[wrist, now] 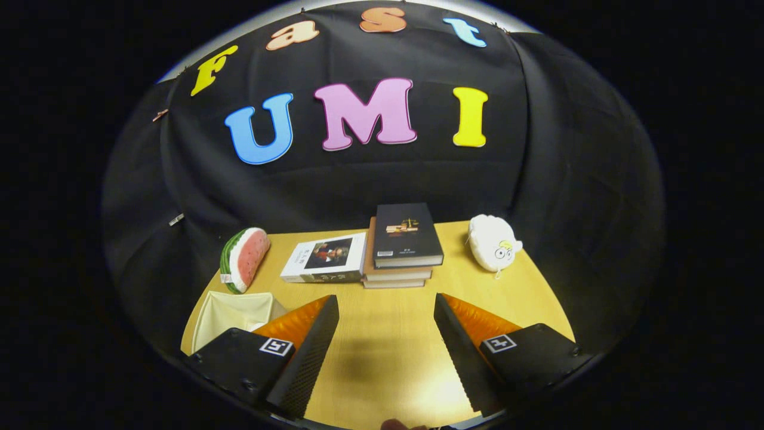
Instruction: Open the storage box then place both shoes into the box .Put the left shoe in first, then the right shoe, with the right side of both shoes facing outward in a uniform manner.
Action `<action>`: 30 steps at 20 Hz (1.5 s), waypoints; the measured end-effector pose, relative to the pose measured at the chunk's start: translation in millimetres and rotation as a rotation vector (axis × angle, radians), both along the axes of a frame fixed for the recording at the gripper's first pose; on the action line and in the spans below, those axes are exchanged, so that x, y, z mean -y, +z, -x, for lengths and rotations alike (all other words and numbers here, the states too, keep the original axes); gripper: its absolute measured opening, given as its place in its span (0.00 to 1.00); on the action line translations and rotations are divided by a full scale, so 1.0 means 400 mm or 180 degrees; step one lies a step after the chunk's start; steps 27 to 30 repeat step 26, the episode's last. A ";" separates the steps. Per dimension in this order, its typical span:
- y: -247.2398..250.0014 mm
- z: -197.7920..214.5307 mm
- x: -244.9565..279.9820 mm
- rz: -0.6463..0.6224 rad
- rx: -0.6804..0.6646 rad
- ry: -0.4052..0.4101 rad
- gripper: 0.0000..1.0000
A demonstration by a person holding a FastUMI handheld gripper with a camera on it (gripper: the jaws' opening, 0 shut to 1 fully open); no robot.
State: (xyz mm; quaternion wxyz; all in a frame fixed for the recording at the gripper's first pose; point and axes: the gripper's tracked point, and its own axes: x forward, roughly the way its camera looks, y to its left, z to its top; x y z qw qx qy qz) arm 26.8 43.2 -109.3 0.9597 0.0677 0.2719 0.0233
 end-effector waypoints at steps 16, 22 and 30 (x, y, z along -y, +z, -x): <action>0.211 0.099 0.142 0.0203 0.1147 -0.0147 0.99; 0.195 0.106 0.144 0.0227 0.1111 -0.0136 0.99; 0.187 0.108 0.147 0.0251 0.1096 -0.0136 0.99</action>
